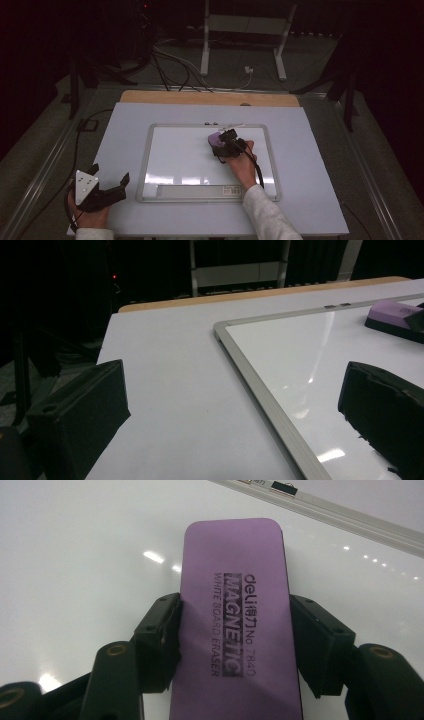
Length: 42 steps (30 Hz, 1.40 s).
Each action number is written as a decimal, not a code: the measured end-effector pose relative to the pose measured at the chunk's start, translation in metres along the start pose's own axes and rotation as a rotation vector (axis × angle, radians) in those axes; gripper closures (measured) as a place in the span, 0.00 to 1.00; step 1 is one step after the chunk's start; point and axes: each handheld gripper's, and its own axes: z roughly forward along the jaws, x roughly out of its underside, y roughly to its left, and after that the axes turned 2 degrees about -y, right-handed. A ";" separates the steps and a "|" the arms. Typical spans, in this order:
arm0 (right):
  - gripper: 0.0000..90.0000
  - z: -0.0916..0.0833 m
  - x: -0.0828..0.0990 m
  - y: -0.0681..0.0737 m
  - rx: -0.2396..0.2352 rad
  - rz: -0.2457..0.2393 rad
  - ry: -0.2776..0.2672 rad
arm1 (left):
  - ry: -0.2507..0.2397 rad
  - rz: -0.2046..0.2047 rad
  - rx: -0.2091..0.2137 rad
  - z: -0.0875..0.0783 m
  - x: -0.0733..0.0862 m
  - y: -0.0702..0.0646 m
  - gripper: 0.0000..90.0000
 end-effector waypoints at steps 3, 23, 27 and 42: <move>0.44 0.000 0.000 -0.001 -0.010 -0.007 0.006 | -0.002 -0.003 0.000 0.000 0.000 0.000 0.01; 0.35 -0.012 0.010 0.020 0.027 -0.193 -0.083 | 0.001 -0.004 0.001 0.000 0.000 0.000 0.01; 0.37 -0.011 0.010 0.021 0.055 -0.222 -0.081 | 0.002 -0.002 0.001 0.000 0.000 0.000 0.01; 0.66 -0.008 0.012 0.000 0.158 -0.195 -0.056 | 0.002 -0.003 -0.001 0.000 0.000 0.000 0.01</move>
